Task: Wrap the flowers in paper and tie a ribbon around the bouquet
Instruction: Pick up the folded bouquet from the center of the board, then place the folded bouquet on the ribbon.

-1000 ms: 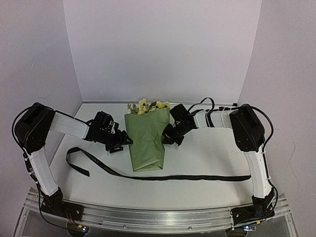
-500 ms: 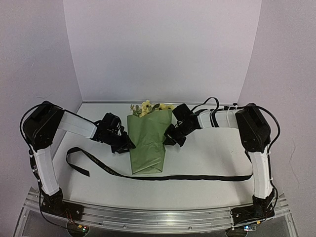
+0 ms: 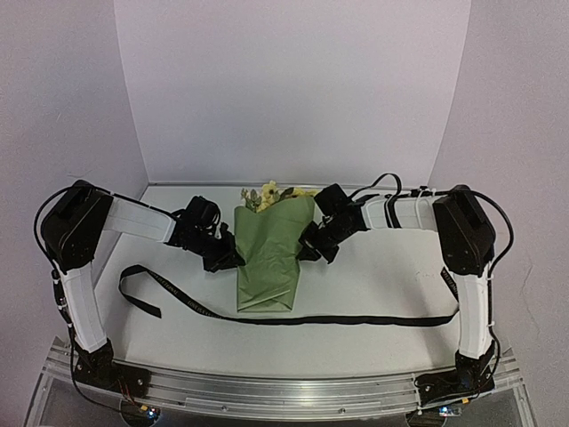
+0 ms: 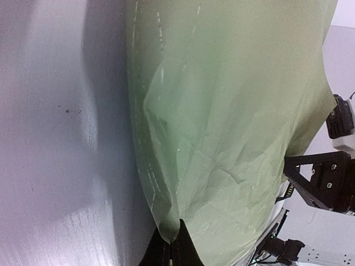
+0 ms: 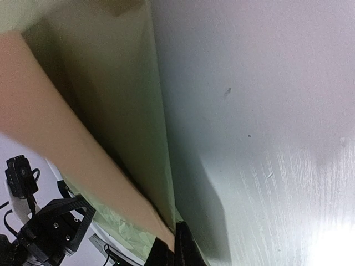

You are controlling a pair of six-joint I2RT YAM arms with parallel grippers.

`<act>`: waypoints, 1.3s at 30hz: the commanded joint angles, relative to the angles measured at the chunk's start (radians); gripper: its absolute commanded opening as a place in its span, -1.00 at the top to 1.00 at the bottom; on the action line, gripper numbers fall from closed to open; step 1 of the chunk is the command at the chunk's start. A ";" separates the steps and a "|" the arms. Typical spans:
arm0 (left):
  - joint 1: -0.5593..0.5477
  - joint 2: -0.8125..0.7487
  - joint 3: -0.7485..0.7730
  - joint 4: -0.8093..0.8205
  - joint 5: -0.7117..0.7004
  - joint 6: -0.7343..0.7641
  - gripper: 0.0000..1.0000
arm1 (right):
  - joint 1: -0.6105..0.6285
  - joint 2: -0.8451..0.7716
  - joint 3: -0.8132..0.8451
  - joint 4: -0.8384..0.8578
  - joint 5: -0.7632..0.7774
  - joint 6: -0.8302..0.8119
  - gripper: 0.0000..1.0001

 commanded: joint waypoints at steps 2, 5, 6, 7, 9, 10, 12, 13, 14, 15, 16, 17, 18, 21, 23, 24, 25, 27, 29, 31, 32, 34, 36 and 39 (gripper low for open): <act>-0.016 -0.054 0.051 -0.056 0.062 -0.004 1.00 | 0.007 -0.108 -0.031 -0.020 -0.012 0.005 1.00; -0.030 -0.076 0.039 -0.063 0.069 -0.010 0.99 | 0.014 -0.137 -0.063 -0.024 -0.011 0.003 1.00; -0.034 -0.083 0.033 -0.065 0.070 -0.012 0.99 | 0.017 -0.147 -0.079 -0.024 -0.009 0.002 1.00; -0.038 -0.091 0.026 -0.065 0.071 -0.015 0.99 | 0.022 -0.158 -0.096 -0.024 -0.008 0.002 1.00; -0.047 -0.108 0.007 -0.067 0.071 -0.023 1.00 | 0.035 -0.178 -0.126 -0.023 -0.005 0.001 1.00; -0.053 -0.118 -0.003 -0.065 0.071 -0.028 1.00 | 0.041 -0.187 -0.140 -0.023 -0.003 0.001 1.00; -0.064 -0.137 -0.024 -0.066 0.065 -0.034 0.99 | 0.052 -0.206 -0.170 -0.021 0.005 -0.001 1.00; -0.072 -0.148 -0.035 -0.065 0.061 -0.038 1.00 | 0.058 -0.217 -0.188 -0.019 0.012 -0.003 1.00; -0.082 -0.159 -0.045 -0.063 0.059 -0.044 1.00 | 0.064 -0.230 -0.209 -0.017 0.019 -0.005 1.00; -0.092 -0.168 -0.058 -0.061 0.054 -0.049 1.00 | 0.068 -0.240 -0.230 -0.016 0.026 -0.007 1.00; -0.101 -0.178 -0.070 -0.058 0.048 -0.055 1.00 | 0.073 -0.251 -0.245 -0.012 0.030 -0.007 1.00; -0.112 -0.189 -0.082 -0.055 0.042 -0.060 1.00 | 0.080 -0.264 -0.266 -0.008 0.035 -0.008 1.00; -0.122 -0.199 -0.099 -0.049 0.034 -0.068 0.99 | 0.086 -0.275 -0.285 -0.004 0.041 -0.009 1.00; -0.155 -0.232 -0.138 -0.031 0.014 -0.093 1.00 | 0.106 -0.309 -0.348 0.011 0.062 -0.010 1.00; -0.180 -0.253 -0.161 -0.020 -0.002 -0.109 0.99 | 0.119 -0.336 -0.390 0.022 0.077 -0.012 1.00; -0.194 -0.261 -0.171 -0.015 -0.009 -0.117 1.00 | 0.125 -0.348 -0.406 0.026 0.086 -0.013 1.00; -0.205 -0.268 -0.178 -0.013 -0.017 -0.123 1.00 | 0.131 -0.360 -0.423 0.030 0.094 -0.014 1.00; -0.230 -0.283 -0.193 -0.011 -0.037 -0.132 0.99 | 0.146 -0.381 -0.452 0.036 0.108 -0.016 1.00; -0.248 -0.295 -0.212 -0.004 -0.052 -0.145 0.99 | 0.160 -0.399 -0.477 0.041 0.121 -0.019 1.00; -0.266 -0.306 -0.234 0.009 -0.062 -0.160 0.99 | 0.173 -0.412 -0.499 0.046 0.131 -0.020 1.00; -0.277 -0.310 -0.242 0.013 -0.069 -0.167 0.99 | 0.178 -0.417 -0.510 0.048 0.137 -0.019 1.00; -0.299 -0.318 -0.259 0.020 -0.081 -0.179 0.99 | 0.190 -0.428 -0.531 0.056 0.147 -0.019 1.00; -0.317 -0.330 -0.272 0.023 -0.096 -0.188 1.00 | 0.199 -0.442 -0.545 0.058 0.159 -0.024 1.00; -0.335 -0.354 -0.289 0.026 -0.118 -0.201 1.00 | 0.216 -0.462 -0.567 0.058 0.177 -0.030 1.00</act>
